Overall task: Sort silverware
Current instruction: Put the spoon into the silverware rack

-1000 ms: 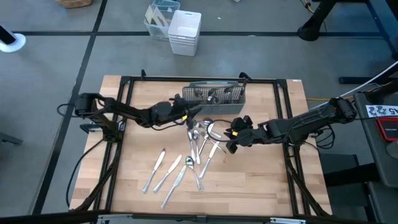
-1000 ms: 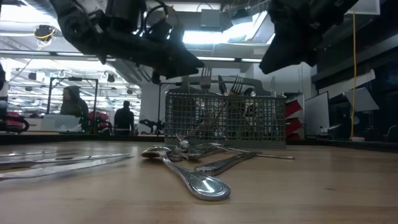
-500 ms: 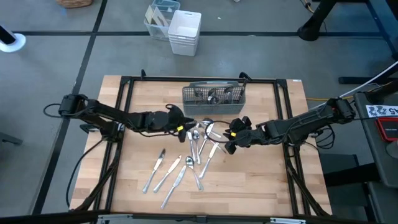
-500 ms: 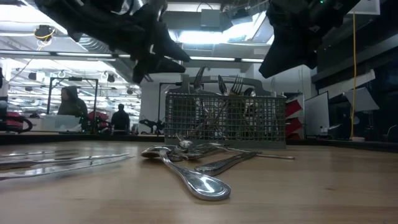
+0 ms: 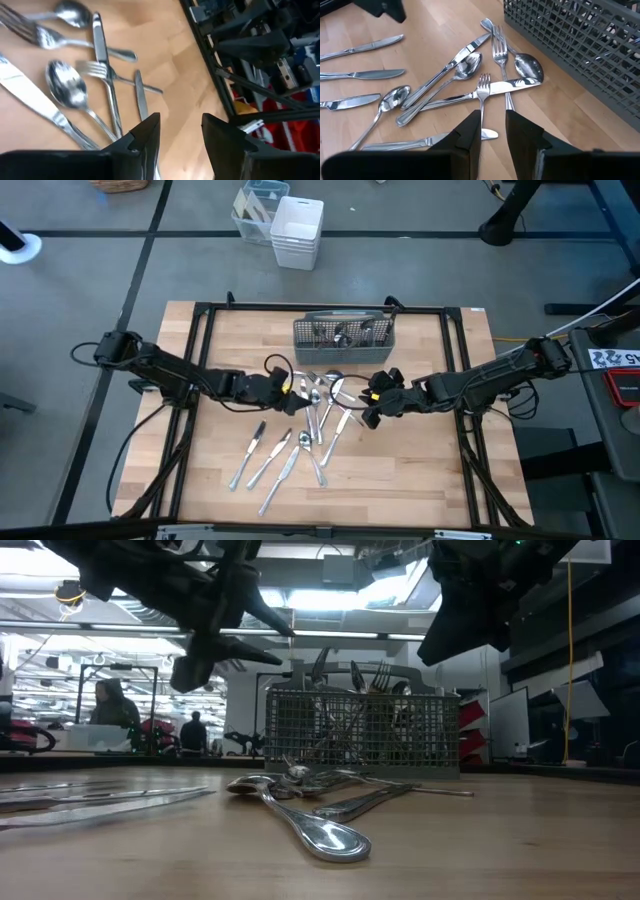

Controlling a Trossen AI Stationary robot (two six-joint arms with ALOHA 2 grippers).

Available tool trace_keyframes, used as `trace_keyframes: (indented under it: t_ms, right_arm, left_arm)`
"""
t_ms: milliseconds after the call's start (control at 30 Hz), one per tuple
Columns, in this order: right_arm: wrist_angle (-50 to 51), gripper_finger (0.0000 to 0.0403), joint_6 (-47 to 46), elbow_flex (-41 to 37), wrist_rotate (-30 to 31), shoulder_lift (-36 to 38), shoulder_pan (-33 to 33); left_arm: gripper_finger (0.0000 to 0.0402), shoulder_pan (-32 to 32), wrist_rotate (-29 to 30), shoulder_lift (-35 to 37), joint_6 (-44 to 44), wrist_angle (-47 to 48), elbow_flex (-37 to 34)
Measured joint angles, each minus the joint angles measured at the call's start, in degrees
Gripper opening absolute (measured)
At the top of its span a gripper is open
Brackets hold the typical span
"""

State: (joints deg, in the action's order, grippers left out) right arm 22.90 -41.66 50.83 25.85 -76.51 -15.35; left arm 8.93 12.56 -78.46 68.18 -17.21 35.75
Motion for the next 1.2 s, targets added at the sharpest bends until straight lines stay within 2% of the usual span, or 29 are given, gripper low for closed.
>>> trace_keyframes:
  t_ms: [133, 333, 433, 633, 800, 1200]
  right_arm:
    - [0.03, 0.0092, 0.44, 0.00, 0.00, 0.00, 0.00]
    - [0.41, 0.0092, 4.62, -0.04, -0.42, 0.00, 0.00]
    - [0.74, 0.0092, 4.88, -0.04, -1.51, 0.00, 0.00]
    - [1.22, 0.0092, 5.75, -0.04, -4.09, 0.02, 0.00]
    - [1.29, 0.0092, 7.68, -0.04, -5.79, 0.02, 0.00]
    - [1.25, 0.0092, 7.69, -0.04, -6.02, 0.02, 0.00]
  left_arm:
    - [0.0139, 0.85, -1.63, -1.58, 4.41, 0.50, 0.76]
    - [0.0139, 1.45, -7.84, -8.29, 4.88, 0.94, 7.37]
    - [0.0139, 0.52, -12.33, -11.32, 5.27, 7.48, 11.94]
    - [0.0139, -2.48, -19.67, -15.68, 8.12, 26.84, 20.59]
    - [0.0139, -5.72, -20.42, -18.30, 8.13, 35.96, 25.01]
    - [0.0139, -8.36, -20.51, -25.37, 11.21, 35.68, 25.83]
